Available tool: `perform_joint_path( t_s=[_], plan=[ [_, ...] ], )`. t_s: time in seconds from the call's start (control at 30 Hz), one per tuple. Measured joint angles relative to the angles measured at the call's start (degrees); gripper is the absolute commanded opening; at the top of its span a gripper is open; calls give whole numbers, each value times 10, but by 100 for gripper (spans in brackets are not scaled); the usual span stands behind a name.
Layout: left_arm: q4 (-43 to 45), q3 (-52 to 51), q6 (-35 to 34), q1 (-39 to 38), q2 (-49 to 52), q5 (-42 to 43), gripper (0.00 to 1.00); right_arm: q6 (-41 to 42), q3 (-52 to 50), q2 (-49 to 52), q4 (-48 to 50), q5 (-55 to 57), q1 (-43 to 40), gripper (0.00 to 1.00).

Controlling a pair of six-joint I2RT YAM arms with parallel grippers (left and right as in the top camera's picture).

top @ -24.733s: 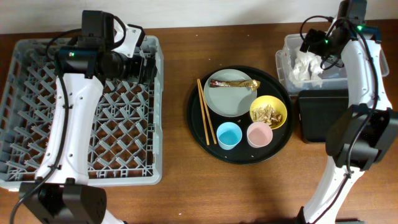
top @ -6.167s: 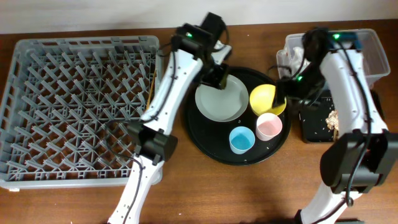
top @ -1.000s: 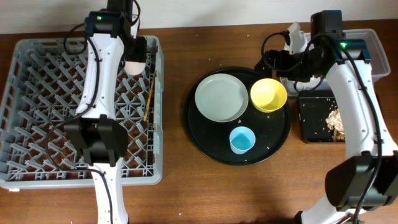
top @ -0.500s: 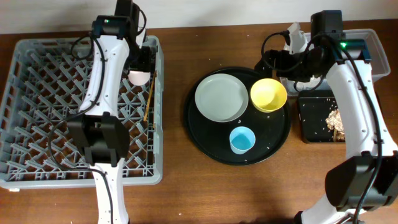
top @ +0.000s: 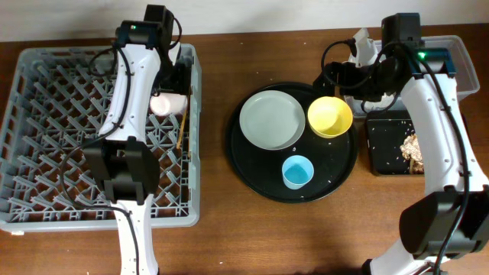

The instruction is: Sort waste into correct bins and load items into the dishwasher rack

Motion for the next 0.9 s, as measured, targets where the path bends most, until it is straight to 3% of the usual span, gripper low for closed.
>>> perform_joint_path(
  t_s=[0.37, 0.53, 0.9],
  plan=[
    [-59, 108, 0, -17, 0, 4, 68, 0, 0, 0, -4, 6, 0, 99],
    [-111, 172, 0, -45, 0, 56, 68, 0, 0, 0, -39, 40, 0, 99],
    [-117, 46, -1, -236, 0, 137, 68, 0, 0, 0, -60, 99, -6, 98]
  ],
)
